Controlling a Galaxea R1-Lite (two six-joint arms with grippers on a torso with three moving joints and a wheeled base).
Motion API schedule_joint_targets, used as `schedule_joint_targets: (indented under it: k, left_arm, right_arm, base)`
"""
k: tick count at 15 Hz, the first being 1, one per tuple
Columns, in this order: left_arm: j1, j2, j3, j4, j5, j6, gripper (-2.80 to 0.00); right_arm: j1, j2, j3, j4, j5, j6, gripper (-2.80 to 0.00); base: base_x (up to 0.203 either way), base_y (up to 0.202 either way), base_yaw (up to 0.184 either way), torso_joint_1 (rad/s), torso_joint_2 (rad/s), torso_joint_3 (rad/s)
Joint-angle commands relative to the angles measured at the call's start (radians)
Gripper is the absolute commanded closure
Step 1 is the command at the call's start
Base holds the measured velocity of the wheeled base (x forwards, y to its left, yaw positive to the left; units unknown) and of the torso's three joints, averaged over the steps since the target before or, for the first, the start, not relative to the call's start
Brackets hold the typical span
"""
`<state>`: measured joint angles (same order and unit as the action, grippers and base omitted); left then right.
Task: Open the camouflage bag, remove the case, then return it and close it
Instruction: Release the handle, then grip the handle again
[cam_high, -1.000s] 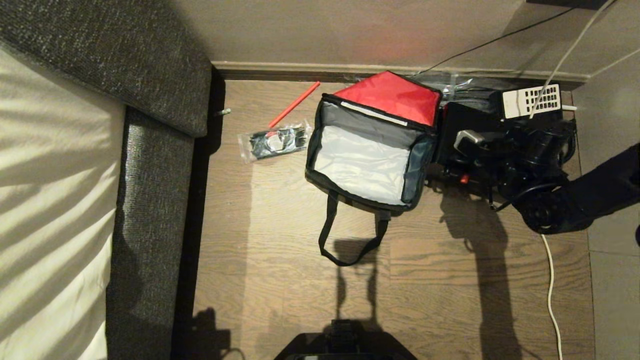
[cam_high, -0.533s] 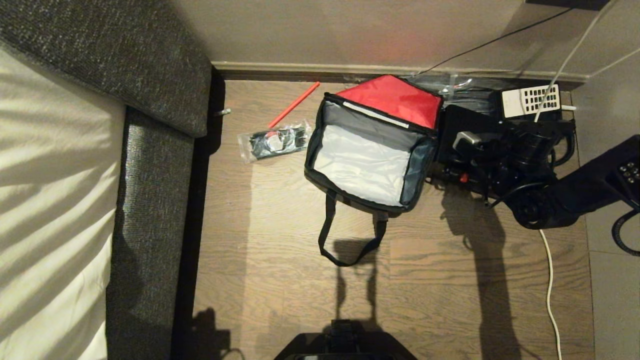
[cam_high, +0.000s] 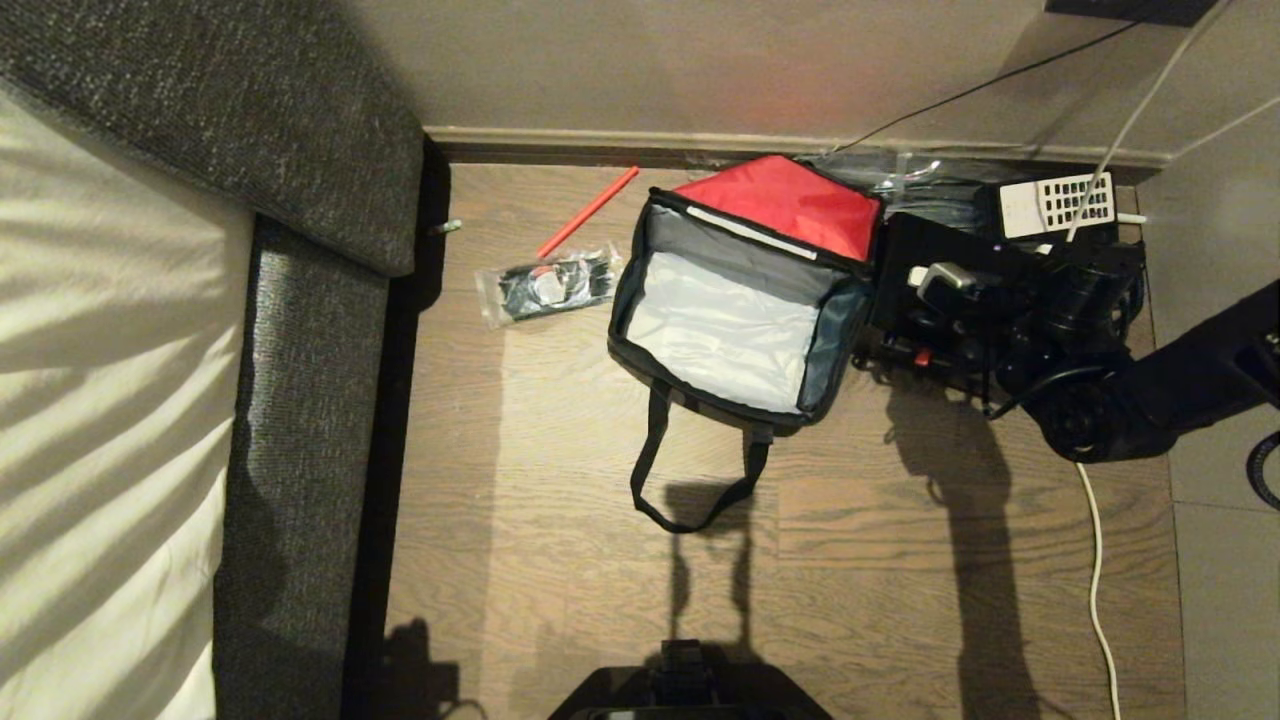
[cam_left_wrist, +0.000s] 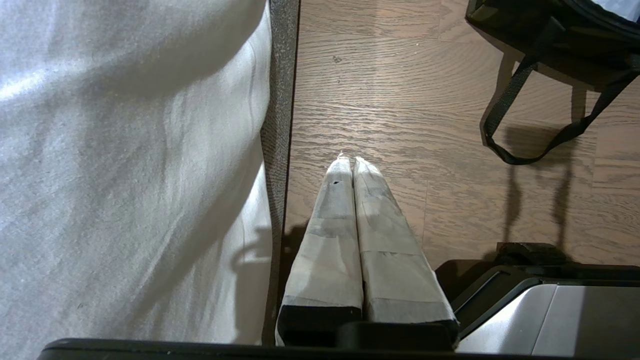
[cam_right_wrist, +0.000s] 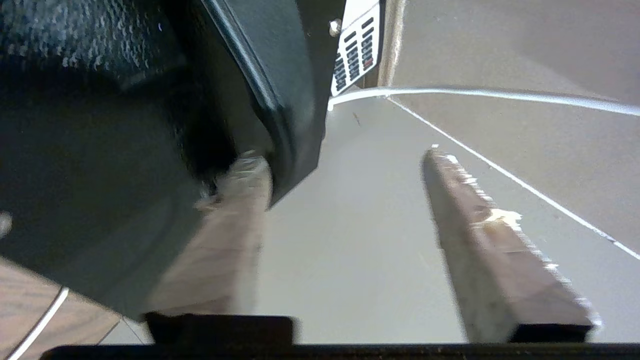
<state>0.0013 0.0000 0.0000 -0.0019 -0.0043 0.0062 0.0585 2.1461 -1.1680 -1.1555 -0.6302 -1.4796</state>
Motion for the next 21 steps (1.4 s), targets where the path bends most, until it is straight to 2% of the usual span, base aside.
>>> schedule_joint_targets:
  k: [1, 6, 10, 11, 18, 21]
  left_arm:
    - [0.0, 0.0, 0.002, 0.0, 0.0, 0.0, 0.0]
    - [0.0, -0.001, 0.002, 0.0, 0.0, 0.0, 0.0]
    - [0.0, 0.0, 0.002, 0.0, 0.0, 0.0, 0.0]
    - [0.0, 0.0, 0.002, 0.0, 0.0, 0.0, 0.0]
    - [0.0, 0.0, 0.002, 0.0, 0.0, 0.0, 0.0]
    - [0.0, 0.0, 0.002, -0.001, 0.0, 0.0, 0.0]
  right_arm:
    - [0.002, -0.025, 0.057, -0.001, -0.002, -0.005, -2.8]
    - [0.027, -0.023, 0.175, -0.005, -0.001, -0.001, -2.8]
    - [0.044, -0.043, 0.201, -0.007, 0.0, 0.002, -2.8]
    - [0.045, -0.064, 0.207, 0.0, 0.003, 0.01, 0.0]
    - [0.066, -0.22, 0.317, 0.08, 0.019, 0.169, 0.0]
    - [0.064, -0.255, 0.412, 0.119, 0.017, 0.369, 0.0]
  base:
    - [0.0, 0.0, 0.0, 0.0, 0.0, 0.0]
    - [0.0, 0.0, 0.0, 0.0, 0.0, 0.0]
    - [0.0, 0.0, 0.0, 0.0, 0.0, 0.0]
    - [0.0, 0.0, 0.0, 0.0, 0.0, 0.0]
    - [0.0, 0.0, 0.0, 0.0, 0.0, 0.0]
    - [0.0, 0.0, 0.0, 0.0, 0.0, 0.0]
